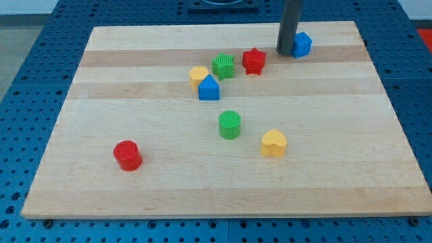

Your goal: Move your arm away from blue cube

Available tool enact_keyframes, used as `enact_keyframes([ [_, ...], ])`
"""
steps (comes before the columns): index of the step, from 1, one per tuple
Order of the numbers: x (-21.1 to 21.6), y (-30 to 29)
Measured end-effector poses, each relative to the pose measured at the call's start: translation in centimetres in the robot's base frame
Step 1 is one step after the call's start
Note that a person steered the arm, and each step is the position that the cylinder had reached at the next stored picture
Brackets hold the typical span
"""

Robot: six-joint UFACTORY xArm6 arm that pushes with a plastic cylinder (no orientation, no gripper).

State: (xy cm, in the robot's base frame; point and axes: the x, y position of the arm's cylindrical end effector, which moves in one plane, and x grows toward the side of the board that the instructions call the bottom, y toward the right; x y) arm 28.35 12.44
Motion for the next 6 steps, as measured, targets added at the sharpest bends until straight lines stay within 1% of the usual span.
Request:
enact_keyframes([
  [2,5.0,1.9],
  [3,6.4,4.3],
  [4,6.4,4.5],
  [5,9.3,-0.5],
  [6,10.9,-5.7],
])
